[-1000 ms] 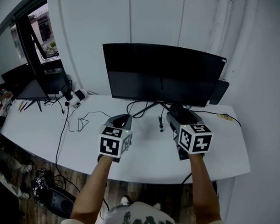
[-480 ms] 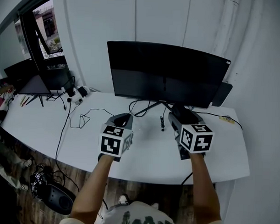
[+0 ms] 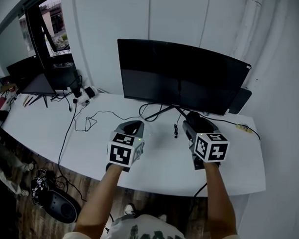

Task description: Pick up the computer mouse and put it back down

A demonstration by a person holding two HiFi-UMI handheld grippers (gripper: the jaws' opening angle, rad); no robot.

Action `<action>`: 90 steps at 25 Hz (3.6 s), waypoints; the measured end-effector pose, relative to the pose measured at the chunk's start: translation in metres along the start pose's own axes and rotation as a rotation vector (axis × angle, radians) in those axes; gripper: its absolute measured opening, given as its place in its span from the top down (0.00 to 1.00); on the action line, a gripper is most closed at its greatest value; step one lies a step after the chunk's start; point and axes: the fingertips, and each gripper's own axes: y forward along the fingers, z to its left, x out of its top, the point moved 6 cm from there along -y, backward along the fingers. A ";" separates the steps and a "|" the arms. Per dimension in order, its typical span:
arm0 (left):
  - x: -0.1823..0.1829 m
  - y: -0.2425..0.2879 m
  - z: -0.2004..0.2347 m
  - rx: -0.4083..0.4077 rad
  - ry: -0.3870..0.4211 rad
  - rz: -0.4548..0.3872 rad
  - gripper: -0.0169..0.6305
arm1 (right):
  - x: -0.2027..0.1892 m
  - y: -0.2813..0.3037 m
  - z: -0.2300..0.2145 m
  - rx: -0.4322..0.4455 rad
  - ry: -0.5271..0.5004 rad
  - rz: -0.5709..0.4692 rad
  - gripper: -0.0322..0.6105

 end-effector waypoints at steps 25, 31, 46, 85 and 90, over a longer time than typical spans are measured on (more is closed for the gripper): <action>-0.027 0.018 -0.044 0.002 -0.038 0.043 0.97 | -0.084 0.013 -0.020 0.058 -0.026 0.192 0.45; -0.034 0.021 -0.055 -0.002 -0.041 0.059 0.97 | -0.112 0.013 -0.027 0.057 -0.021 0.253 0.45; -0.052 0.038 -0.085 -0.029 -0.043 0.093 0.97 | -0.183 0.014 -0.047 0.062 -0.026 0.424 0.45; -0.065 0.052 -0.089 -0.046 -0.018 0.133 0.97 | -0.234 0.025 -0.057 0.023 -0.105 0.522 0.43; -0.061 0.051 -0.087 -0.055 -0.014 0.131 0.97 | -0.212 0.022 -0.057 0.015 -0.031 0.457 0.43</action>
